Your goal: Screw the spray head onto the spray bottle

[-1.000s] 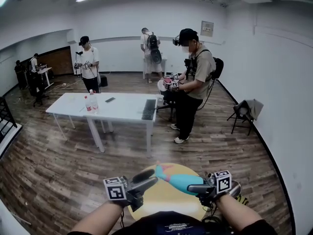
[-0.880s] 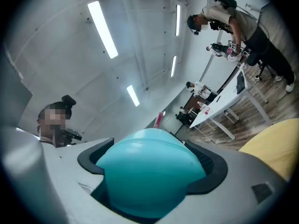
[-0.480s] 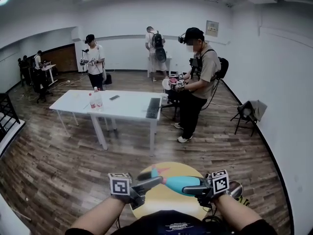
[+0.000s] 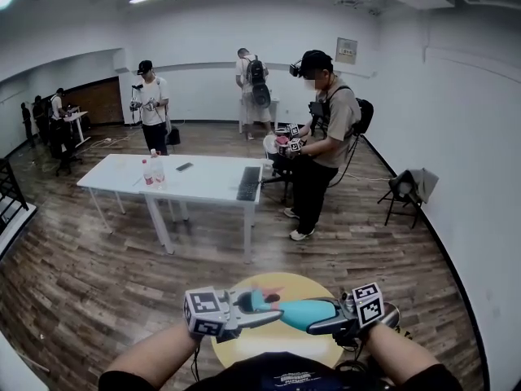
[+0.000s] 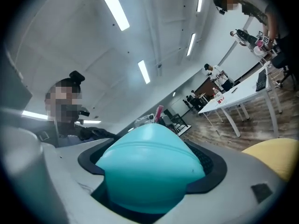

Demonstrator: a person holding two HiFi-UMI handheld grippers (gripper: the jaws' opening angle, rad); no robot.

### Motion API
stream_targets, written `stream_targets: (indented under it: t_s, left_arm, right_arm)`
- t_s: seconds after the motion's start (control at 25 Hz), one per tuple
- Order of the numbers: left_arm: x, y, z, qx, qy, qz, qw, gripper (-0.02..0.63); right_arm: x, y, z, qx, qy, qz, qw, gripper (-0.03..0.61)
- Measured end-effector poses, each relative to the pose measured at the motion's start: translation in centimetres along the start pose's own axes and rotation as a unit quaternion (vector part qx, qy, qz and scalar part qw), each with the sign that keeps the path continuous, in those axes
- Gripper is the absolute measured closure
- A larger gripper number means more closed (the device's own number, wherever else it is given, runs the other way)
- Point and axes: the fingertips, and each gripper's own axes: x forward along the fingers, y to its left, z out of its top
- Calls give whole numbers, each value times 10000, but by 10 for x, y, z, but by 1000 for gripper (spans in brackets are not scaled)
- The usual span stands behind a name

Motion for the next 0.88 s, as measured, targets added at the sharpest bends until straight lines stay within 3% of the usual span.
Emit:
stream_targets:
  t_s: [0.08, 0.12, 0.16, 0.2, 0.28, 0.32, 0.36, 0.4, 0.44, 0.48, 0.6, 0.68, 0.72, 0.76, 0.8, 0.88]
  left_arm:
    - [-9, 11, 10, -867, -599, 230, 9942, 410]
    - [-21, 22, 15, -1430, -1075, 417, 9830, 393]
    - [-41, 35, 17, -2093, -1718, 631, 9606, 342]
    - [-67, 52, 14, -2797, -2465, 853, 9240, 341]
    - [-124, 79, -8, -3860, -3698, 1277, 8354, 339]
    - [-147, 87, -22, -4095, -3996, 1464, 8070, 337]
    - [-163, 90, -34, -4174, -4094, 1618, 7949, 336]
    - [-171, 90, -41, -4151, -4047, 1718, 7965, 336]
    - [-171, 87, -43, -4052, -3898, 1738, 8085, 336]
    - [-163, 82, -38, -3893, -3672, 1664, 8282, 337]
    - [-102, 58, -11, -3236, -2604, 1138, 9025, 336]
    - [-57, 40, -1, -2486, -1691, 937, 9491, 336]
    - [-40, 30, 4, -1948, -1323, 865, 9680, 345]
    - [-29, 20, 9, -1398, -1052, 772, 9816, 405]
    - [-23, 11, 11, -899, -814, 656, 9904, 407]
    - [-17, -6, 5, -167, -314, 408, 9985, 405]
  right_arm:
    - [2, -4, 9, 155, -283, -23, 9995, 95]
    - [0, -8, 14, 266, -474, -44, 9985, 95]
    - [-4, -12, 18, 403, -687, -82, 9968, 94]
    - [-10, -18, 20, 544, -889, -136, 9945, 94]
    - [-26, -29, 19, 735, -1147, -253, 9904, 94]
    - [-31, -33, 17, 785, -1194, -287, 9893, 94]
    - [-34, -34, 14, 831, -1195, -305, 9889, 94]
    - [-35, -35, 11, 885, -1158, -325, 9888, 94]
    - [-33, -37, 7, 930, -1084, -353, 9891, 93]
    - [-29, -37, 5, 940, -981, -379, 9900, 92]
    - [-9, -33, 0, 787, -576, -341, 9947, 92]
    - [6, -24, -2, 657, -299, -173, 9972, 92]
    - [12, -17, -3, 571, -197, -36, 9982, 92]
    - [14, -9, -2, 461, -127, 109, 9988, 92]
    - [13, -1, -3, 334, -58, 215, 9992, 94]
    - [7, 9, -11, 101, 171, 252, 9995, 95]
